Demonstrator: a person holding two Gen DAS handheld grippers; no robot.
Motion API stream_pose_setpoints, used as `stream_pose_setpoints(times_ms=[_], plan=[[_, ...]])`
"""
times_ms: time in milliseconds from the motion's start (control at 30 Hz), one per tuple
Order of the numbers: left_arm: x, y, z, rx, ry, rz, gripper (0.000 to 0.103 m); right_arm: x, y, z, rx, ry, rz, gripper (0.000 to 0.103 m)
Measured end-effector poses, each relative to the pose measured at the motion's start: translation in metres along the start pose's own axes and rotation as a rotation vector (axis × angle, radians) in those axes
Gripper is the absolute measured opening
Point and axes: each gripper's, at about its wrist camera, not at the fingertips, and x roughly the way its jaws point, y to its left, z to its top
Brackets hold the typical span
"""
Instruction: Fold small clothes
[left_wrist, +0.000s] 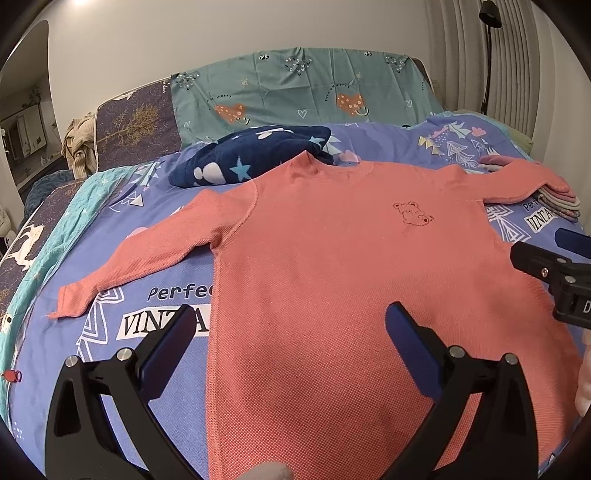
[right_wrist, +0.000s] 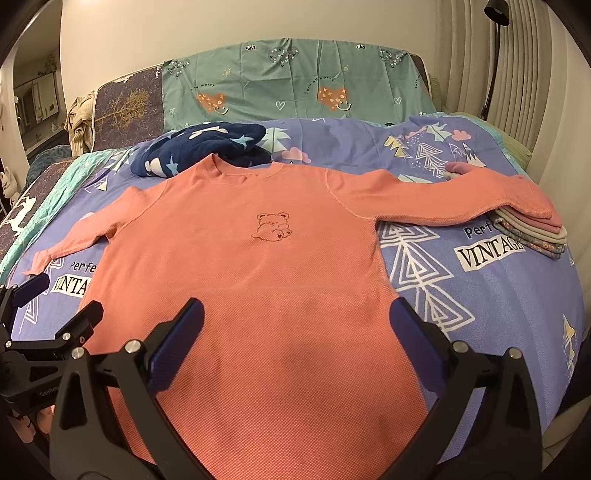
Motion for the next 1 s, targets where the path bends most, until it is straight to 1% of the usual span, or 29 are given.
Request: stream_pose_setpoints(times_ms=[900,1000], plan=[[-0.0019,0.0015,-0.0003,-0.001,-0.002,-0.015,0.102,0.0011,0.0013,-0.0027,-0.005,0.017,-0.003,0.101],[-0.0013,0.0009,-0.0005,0.007,0.003,-0.035,0.102,0.0016,0.0014,-0.0017,-0.005,0.018,-0.003,0.101]])
